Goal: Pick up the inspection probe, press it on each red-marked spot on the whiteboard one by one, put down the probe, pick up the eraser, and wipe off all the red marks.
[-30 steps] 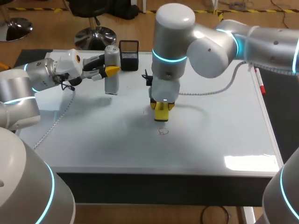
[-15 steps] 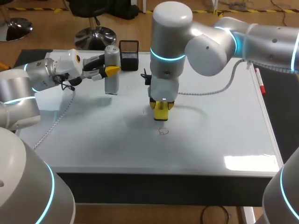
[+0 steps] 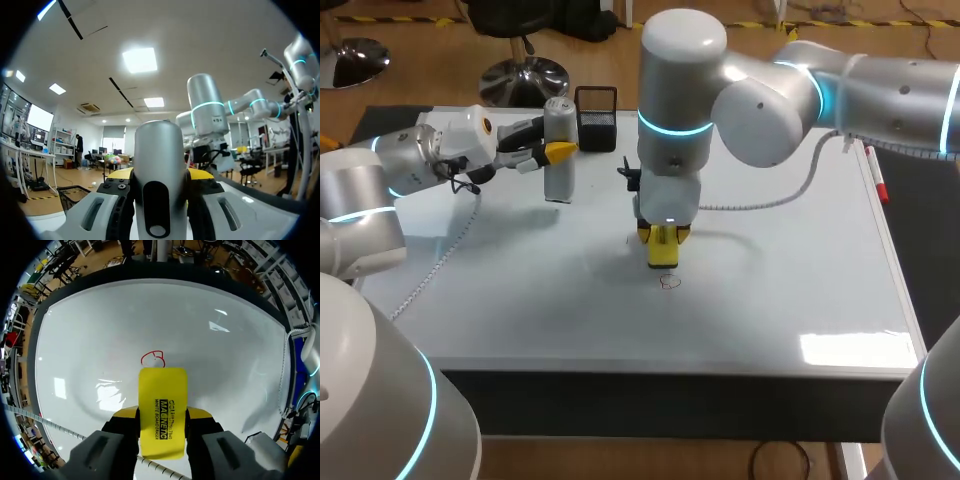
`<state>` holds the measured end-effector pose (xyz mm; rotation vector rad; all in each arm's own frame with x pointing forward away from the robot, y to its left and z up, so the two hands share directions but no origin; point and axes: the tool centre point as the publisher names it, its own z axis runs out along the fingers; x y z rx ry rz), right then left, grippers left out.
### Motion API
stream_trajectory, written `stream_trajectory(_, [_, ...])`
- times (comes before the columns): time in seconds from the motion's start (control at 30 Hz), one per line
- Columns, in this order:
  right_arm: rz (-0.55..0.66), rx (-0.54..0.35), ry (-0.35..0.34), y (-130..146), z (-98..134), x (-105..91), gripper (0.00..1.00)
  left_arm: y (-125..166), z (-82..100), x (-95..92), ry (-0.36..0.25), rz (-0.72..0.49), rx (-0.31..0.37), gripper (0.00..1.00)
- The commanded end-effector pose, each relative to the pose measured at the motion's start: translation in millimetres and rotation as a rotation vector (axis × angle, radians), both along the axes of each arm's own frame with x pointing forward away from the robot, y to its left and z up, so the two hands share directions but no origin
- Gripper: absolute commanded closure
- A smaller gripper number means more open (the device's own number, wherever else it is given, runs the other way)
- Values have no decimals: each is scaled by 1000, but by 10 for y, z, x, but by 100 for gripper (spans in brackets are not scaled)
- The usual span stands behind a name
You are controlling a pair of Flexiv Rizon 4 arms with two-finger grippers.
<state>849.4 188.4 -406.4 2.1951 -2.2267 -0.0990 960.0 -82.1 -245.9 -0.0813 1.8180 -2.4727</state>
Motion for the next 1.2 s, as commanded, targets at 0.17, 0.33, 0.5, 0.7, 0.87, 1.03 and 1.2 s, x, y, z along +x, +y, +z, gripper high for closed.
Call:
stream_trajectory(0.17, [14,4,-10,42,0,-214,100,0,18,-5,1,1,3,100])
stream_trajectory(0.33, [23,18,-12,74,-50,-382,100,0,18,-5,1,1,3,100])
stream_trajectory(0.5, [35,27,-6,118,-156,-517,100,0,18,-5,1,1,3,100])
stream_trajectory(0.7, [32,37,10,108,-274,-562,100,0,18,-5,1,1,3,100])
stream_trajectory(0.87, [27,38,20,71,-332,-562,100,0,18,-5,1,1,3,100])
stream_trajectory(1.03, [19,38,27,16,-374,-563,100,0,18,-5,1,1,3,100])
stream_trajectory(1.2, [12,34,32,-65,-397,-591,100,0,18,-5,1,1,3,100])
